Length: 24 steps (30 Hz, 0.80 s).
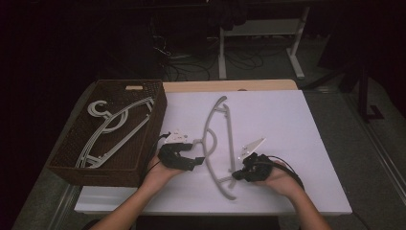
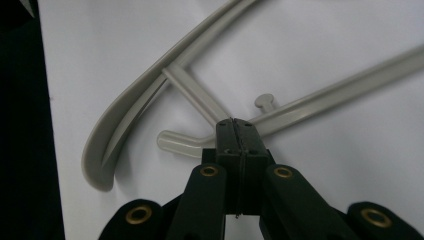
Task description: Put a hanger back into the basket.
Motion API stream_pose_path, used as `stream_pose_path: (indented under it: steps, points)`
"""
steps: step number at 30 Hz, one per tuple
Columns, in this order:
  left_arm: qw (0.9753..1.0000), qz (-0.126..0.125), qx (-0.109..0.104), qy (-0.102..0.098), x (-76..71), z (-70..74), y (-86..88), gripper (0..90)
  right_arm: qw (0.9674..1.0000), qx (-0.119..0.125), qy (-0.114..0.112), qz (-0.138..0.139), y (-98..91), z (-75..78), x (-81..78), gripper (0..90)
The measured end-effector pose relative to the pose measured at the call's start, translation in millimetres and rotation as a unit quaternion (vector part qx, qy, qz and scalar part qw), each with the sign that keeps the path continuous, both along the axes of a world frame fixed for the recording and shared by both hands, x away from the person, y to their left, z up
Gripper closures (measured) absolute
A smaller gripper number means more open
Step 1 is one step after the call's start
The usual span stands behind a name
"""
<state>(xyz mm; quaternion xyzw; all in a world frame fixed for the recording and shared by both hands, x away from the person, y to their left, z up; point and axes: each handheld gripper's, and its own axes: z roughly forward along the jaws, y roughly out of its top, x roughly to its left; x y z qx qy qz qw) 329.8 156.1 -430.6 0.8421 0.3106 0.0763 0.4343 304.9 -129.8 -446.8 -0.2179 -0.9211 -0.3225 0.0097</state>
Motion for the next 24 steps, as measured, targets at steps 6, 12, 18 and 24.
stream_pose_path:
  steps: [6,12,18,24]
  points:
    - [1.0,0.002,0.001,-0.002,0.8,1.1,1.6,25.7,0.9996,0.006,-0.005,0.028,27.6,-0.4,-3.8,89.2]
    - [1.0,0.008,-0.002,-0.003,1.4,2.1,3.4,25.7,0.9986,0.01,-0.018,0.048,53.0,-1.4,-3.4,89.2]
    - [0.9999,0.014,0.0,-0.002,4.4,3.3,1.9,25.7,0.9991,0.02,-0.026,0.028,45.5,0.8,-1.7,89.1]
    - [0.9992,0.041,-0.002,-0.002,24.2,11.9,-2.9,26.2,0.9987,0.03,-0.031,-0.028,21.9,5.5,-1.7,77.5]
